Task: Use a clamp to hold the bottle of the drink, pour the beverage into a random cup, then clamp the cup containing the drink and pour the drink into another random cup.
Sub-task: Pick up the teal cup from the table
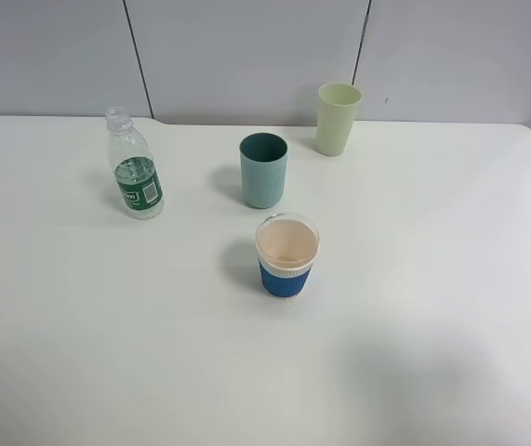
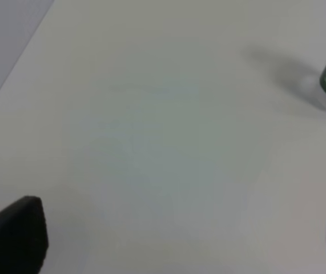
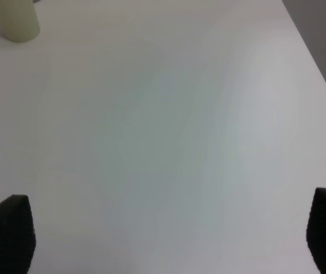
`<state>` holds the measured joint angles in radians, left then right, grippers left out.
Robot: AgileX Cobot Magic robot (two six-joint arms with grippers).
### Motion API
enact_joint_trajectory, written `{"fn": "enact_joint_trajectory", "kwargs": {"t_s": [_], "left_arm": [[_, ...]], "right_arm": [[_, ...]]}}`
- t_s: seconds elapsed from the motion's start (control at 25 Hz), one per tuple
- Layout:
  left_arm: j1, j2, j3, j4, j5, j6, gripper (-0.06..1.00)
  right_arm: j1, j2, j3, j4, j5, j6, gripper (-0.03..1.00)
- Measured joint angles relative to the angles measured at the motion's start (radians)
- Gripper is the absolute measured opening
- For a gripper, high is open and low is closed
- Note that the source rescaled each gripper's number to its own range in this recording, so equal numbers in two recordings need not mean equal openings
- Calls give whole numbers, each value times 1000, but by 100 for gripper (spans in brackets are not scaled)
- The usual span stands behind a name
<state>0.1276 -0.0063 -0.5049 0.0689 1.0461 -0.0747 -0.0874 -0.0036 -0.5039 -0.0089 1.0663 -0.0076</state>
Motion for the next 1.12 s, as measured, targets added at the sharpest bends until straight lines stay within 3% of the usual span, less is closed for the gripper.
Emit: {"fn": "enact_joint_trajectory", "kwargs": {"t_s": [1.12], "left_arm": [[0,0,0,0,0,0,100]], "right_arm": [[0,0,0,-1,0,0,100]]}}
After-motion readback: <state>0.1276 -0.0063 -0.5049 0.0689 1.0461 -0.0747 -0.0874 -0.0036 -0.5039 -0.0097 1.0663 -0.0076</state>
